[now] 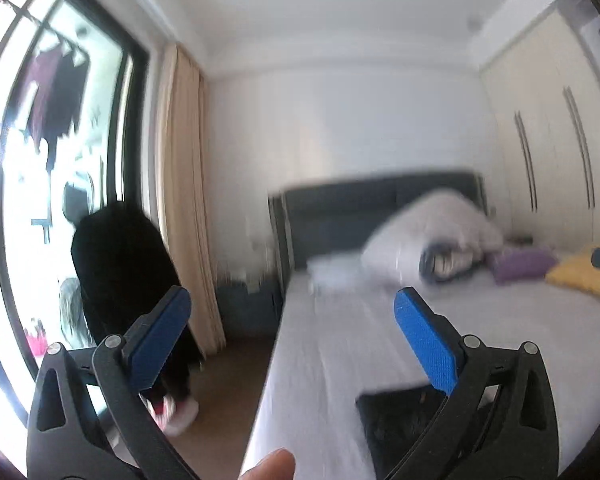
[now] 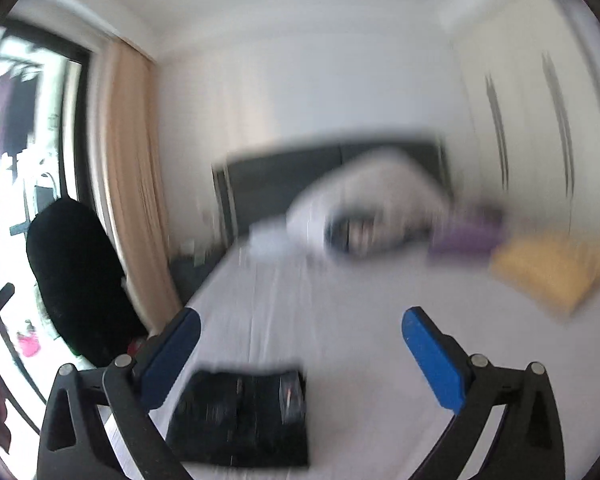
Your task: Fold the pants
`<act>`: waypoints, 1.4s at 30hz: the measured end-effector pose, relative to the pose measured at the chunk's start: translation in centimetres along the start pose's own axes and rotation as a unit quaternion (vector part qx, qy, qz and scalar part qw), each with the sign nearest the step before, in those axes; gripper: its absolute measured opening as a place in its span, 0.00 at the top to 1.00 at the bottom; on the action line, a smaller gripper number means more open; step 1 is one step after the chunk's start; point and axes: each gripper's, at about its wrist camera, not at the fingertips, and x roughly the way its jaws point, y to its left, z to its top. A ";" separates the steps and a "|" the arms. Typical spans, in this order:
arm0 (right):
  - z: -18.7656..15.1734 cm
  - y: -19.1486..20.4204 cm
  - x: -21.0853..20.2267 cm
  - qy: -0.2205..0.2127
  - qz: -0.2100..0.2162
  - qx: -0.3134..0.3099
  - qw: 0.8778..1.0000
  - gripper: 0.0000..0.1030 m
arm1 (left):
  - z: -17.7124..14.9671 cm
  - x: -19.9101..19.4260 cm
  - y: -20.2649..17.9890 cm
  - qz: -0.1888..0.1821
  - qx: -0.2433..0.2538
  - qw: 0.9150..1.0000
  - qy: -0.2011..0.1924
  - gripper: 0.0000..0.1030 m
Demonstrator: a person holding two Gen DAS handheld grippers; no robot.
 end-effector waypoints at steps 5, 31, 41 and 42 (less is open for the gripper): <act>5.5 1.9 -5.6 -0.077 -0.014 -0.018 0.997 0.00 | 3.2 -2.4 0.2 -0.028 0.002 0.999 0.032 0.00; -4.9 7.8 -2.4 0.248 -0.086 -0.003 0.965 0.00 | -14.4 2.6 -5.8 -0.069 -0.043 0.895 0.439 0.00; -5.5 9.8 -1.6 0.263 -0.067 -0.017 0.962 0.00 | -12.5 2.1 -4.5 -0.076 -0.052 0.895 0.437 0.00; -5.5 9.8 -1.5 0.265 -0.066 -0.018 0.962 0.00 | -12.6 2.1 -4.5 -0.077 -0.052 0.894 0.438 0.00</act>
